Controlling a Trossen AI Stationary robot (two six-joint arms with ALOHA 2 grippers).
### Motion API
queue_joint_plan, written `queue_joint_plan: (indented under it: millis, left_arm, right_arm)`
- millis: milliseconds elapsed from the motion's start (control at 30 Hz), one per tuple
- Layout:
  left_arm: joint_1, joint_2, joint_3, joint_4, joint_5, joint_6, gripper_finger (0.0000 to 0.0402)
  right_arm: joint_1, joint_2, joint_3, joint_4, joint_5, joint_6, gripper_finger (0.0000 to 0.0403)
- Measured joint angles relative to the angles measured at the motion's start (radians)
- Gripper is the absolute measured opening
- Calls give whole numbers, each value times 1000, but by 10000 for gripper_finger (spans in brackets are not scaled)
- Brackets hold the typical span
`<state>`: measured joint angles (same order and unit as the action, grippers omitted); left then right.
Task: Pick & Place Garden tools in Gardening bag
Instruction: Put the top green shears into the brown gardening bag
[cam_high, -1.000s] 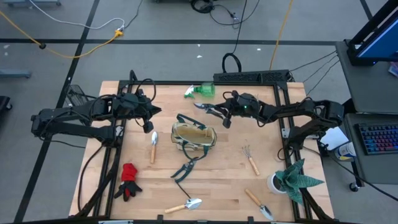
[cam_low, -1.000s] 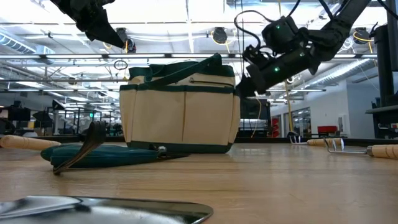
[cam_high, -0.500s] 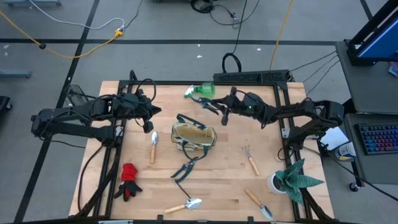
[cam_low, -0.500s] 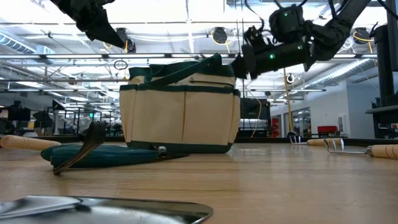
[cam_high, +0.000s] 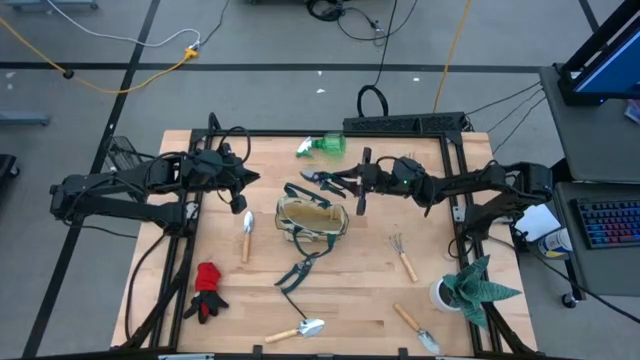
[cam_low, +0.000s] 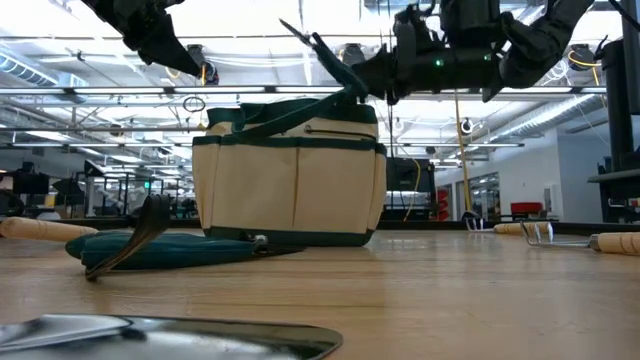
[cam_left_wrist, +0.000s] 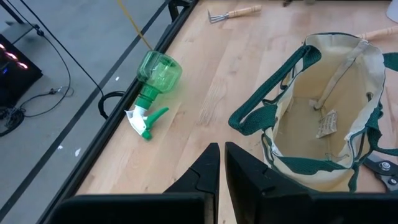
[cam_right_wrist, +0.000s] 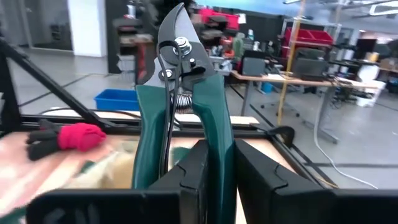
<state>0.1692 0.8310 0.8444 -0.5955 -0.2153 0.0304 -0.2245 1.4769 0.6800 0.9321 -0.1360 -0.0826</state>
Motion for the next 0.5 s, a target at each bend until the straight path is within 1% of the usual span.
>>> queue_joint_plan:
  millis: [267, 400, 500]
  left_arm:
    - [0, 0, 0, 6, 0, 1, 31]
    - [0, 0, 0, 21, 0, 0, 31]
    - [0, 0, 0, 22, 0, 0, 31]
  right_arm:
    - [78, 1, 41, -1, 0, -16, 54]
    - [114, 31, 66, -4, -1, -16, 54]
    - [134, 77, 100, 0, 0, -16, 54]
